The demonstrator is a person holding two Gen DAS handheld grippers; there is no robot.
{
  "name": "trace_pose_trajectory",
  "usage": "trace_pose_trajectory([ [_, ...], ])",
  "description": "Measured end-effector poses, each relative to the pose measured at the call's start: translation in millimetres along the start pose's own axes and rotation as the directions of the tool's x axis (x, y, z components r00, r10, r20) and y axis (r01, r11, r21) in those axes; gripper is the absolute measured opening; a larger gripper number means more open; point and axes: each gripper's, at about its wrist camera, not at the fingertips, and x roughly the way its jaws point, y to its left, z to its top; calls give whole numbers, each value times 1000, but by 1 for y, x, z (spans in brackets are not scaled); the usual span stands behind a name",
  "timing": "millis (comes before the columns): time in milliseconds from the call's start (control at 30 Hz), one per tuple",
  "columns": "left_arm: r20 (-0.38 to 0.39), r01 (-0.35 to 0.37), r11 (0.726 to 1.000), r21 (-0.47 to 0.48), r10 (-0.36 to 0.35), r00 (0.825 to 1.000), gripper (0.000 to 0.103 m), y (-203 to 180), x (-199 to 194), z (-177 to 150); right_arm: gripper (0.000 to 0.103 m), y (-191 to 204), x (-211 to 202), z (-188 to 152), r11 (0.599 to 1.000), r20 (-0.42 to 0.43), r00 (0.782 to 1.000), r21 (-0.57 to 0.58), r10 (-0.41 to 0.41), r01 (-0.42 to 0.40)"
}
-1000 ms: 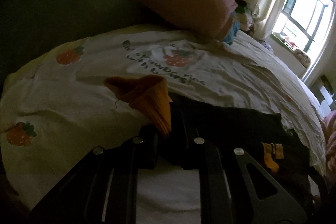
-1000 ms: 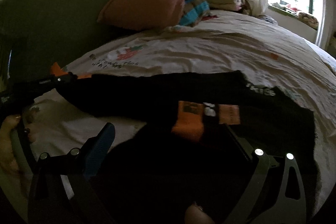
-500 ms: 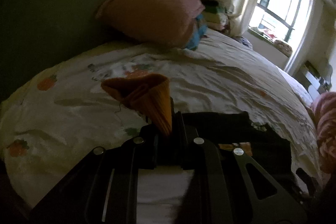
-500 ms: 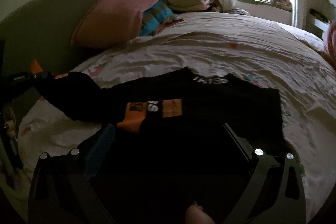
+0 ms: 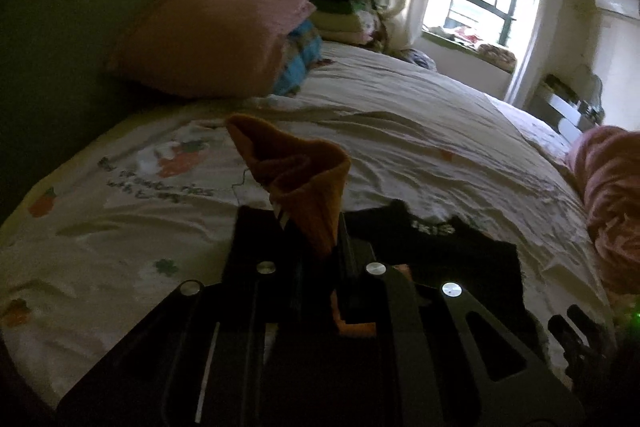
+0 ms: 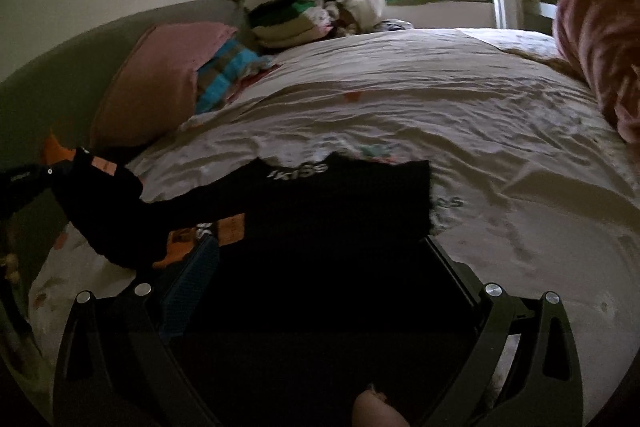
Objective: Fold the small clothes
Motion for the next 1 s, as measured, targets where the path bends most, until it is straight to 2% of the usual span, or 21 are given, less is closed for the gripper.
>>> trace_pose_trajectory([
  [333,-66,114,988,107,-107,992,5,-68,20,-20,98,-42,-7,-4,995,6,1000,96,-20,19],
  [633,-199,231,956,179,-195,960,5,-111,47,-62,98,-66,-13,-4,984,10,998,170,-54,52],
  [733,-238,283,940,193,-235,942,6,-120,53,-75,98,-71,-13,-5,980,0,998,186,-67,66],
  [867,-303,379,905,193,-313,900,12,-128,60,-91,98,-72,-10,-6,977,-19,997,195,-80,82],
  [900,-308,388,901,194,-320,896,13,-129,61,-93,98,-72,-9,-7,977,-25,996,197,-83,86],
  [933,-313,399,896,195,-329,891,18,-130,62,-96,98,-72,-7,-6,976,-31,996,199,-86,90],
  [967,-322,418,888,194,-345,882,29,-130,62,-99,98,-71,-6,-6,975,-37,996,200,-86,92],
  [1000,-324,427,882,197,-353,878,35,-130,61,-101,98,-71,-5,-7,976,-42,995,199,-86,93],
])
